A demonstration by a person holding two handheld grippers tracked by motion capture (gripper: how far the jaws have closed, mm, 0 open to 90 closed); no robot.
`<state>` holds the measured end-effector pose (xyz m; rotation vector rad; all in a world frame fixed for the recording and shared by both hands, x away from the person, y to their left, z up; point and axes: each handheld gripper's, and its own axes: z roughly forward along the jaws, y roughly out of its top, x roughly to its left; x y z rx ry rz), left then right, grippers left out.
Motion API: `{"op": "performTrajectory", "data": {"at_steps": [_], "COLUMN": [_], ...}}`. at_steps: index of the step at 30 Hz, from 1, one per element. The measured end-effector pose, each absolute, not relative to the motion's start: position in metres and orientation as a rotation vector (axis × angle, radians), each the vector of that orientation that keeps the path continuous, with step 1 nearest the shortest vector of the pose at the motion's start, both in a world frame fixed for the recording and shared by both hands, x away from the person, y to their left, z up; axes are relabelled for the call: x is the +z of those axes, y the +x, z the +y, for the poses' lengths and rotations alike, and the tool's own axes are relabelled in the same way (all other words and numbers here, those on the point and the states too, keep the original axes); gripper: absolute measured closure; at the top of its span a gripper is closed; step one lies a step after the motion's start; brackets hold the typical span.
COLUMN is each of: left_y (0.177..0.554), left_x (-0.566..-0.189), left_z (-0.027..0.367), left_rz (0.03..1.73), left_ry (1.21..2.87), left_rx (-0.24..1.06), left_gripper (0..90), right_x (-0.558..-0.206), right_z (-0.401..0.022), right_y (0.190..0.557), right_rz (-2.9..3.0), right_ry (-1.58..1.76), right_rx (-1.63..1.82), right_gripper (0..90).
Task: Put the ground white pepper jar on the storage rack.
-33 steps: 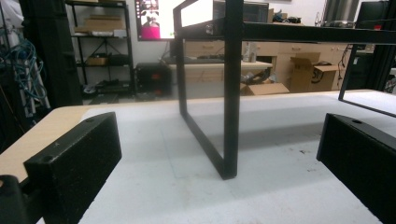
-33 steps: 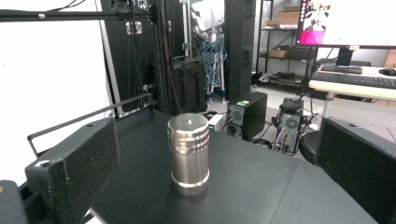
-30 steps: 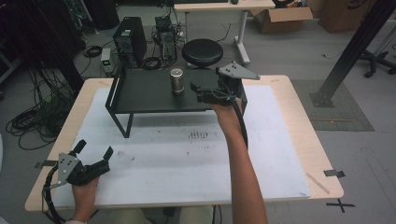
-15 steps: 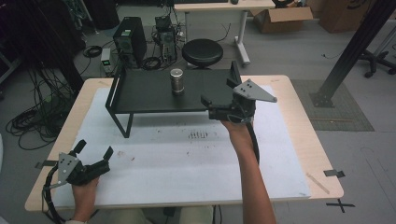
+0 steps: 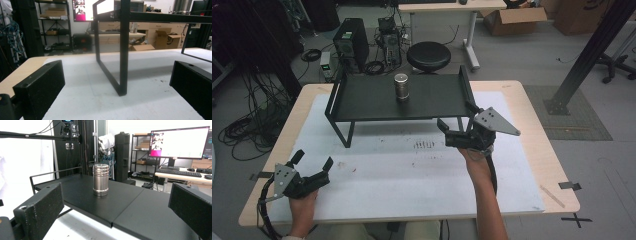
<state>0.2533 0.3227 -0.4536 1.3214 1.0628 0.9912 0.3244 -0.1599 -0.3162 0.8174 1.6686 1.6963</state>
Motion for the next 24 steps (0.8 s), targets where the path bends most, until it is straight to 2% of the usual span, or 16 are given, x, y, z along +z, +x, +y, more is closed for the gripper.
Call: {"op": "performTrajectory", "data": {"at_steps": [24], "left_y": [0.254], "left_x": [-0.454], "left_z": [0.322], "left_rz": [1.063], "left_ry": [1.328], "left_rx": [0.991], "left_gripper": [0.2], "right_x": [-0.398], "right_z": [-0.187], "right_y": [0.291], "right_rz": [1.585], "right_ry": [0.917], "right_rx": [1.657], "right_gripper": [0.0]}}
